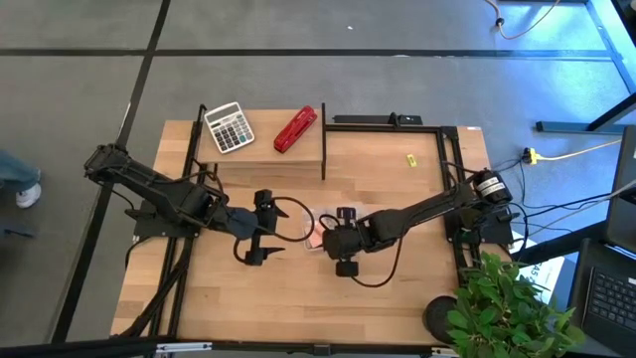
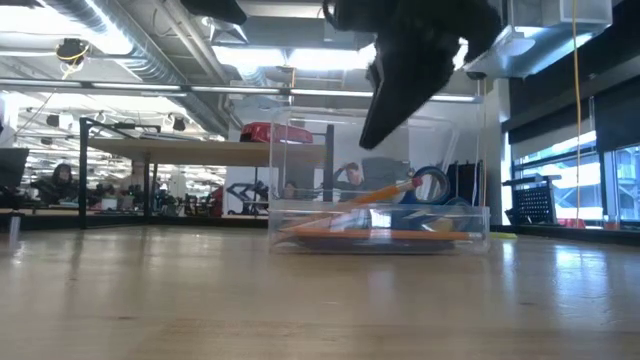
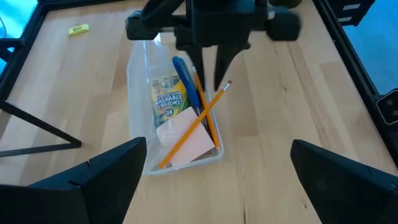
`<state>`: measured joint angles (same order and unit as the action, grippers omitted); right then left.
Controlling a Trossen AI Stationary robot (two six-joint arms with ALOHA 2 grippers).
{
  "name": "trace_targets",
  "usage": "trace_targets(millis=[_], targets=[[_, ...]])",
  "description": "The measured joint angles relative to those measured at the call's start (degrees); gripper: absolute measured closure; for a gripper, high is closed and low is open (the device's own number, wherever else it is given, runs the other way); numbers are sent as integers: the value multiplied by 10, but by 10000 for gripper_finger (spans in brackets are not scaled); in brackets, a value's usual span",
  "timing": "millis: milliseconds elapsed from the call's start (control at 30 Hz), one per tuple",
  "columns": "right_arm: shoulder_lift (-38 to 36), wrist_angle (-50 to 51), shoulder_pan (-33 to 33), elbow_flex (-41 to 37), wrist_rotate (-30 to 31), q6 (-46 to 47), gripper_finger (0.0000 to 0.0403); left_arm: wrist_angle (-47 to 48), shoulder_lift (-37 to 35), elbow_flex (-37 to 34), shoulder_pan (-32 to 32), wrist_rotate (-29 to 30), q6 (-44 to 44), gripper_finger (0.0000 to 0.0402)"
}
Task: Pack school essentials
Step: Put the orange pencil into the transparent supply box
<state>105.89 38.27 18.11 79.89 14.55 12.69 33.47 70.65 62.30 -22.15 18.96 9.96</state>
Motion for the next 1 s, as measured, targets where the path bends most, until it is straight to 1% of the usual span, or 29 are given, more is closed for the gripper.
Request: trace_targets(millis=[100,200,267,567,667,733,867,1000], targets=[[0,10,0,20,-58,20,339,0,0,0,0,0,0,8],[0,-15,3,23,-129,19,346,1,0,0,0,0,0,8],[1,-29,5,14,-145,18,349,1,0,0,0,0,0,8],[11,-74,5,-52,-162,54,350,3,0,0,0,0,0,8],[11,-75,5,-59,-163,67,350,3,0,0,0,0,0,8],[11,-77,6,-59,-155,68,350,3,0,0,0,0,0,8],[11,-74,7,-59,-113,69,350,3,0,0,0,0,0,8],[11,-50,7,-59,-112,84,350,3,0,0,0,0,0,8]])
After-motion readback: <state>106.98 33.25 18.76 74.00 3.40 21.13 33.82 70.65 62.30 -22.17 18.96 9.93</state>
